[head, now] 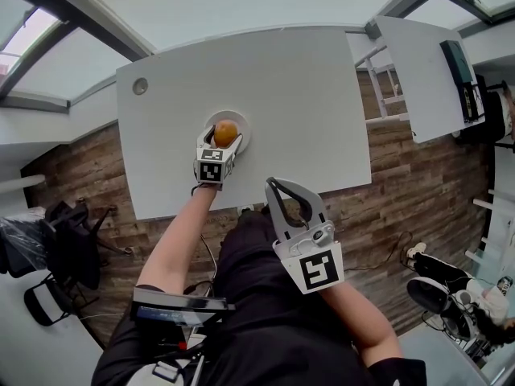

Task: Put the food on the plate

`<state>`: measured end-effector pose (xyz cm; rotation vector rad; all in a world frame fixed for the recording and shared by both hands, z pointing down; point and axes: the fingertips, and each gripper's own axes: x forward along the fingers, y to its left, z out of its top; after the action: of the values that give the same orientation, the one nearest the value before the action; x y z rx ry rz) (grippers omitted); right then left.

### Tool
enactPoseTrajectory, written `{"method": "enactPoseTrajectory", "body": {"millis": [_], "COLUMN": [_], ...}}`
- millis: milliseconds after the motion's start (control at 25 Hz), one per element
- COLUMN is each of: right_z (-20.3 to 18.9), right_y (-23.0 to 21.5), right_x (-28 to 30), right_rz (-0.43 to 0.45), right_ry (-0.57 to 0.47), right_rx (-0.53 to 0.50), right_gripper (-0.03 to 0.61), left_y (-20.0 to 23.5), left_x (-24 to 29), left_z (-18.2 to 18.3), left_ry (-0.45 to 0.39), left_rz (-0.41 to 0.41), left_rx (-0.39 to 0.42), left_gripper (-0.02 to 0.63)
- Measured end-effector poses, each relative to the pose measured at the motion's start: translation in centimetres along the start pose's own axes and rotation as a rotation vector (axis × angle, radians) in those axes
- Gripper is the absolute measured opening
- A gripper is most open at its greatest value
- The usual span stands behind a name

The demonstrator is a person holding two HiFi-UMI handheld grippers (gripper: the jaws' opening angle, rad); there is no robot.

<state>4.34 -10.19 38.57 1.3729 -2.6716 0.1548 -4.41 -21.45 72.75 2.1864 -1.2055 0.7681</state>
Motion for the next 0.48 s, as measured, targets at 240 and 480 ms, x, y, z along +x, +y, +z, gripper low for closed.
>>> {"method": "enactPoseTrajectory", "body": {"millis": [240, 480], "right_z": [0.3, -0.2], "right_y": [0.0, 0.5], "right_x": [-0.9, -1.8], "right_rz": [-0.005, 0.001], "right_ry": [-0.012, -0.006], "right_rx": [0.008, -0.005], "right_gripper": [-0.003, -0.003], "left_y": [-0.5, -0.8], "left_x": [-0.2, -0.2], "left_z": [0.7, 0.6], "left_ry": [-0.013, -0.012], "left_rz": [-0.006, 0.003], "left_rx": [-0.003, 0.000], "left_gripper": [0.342, 0.342]}}
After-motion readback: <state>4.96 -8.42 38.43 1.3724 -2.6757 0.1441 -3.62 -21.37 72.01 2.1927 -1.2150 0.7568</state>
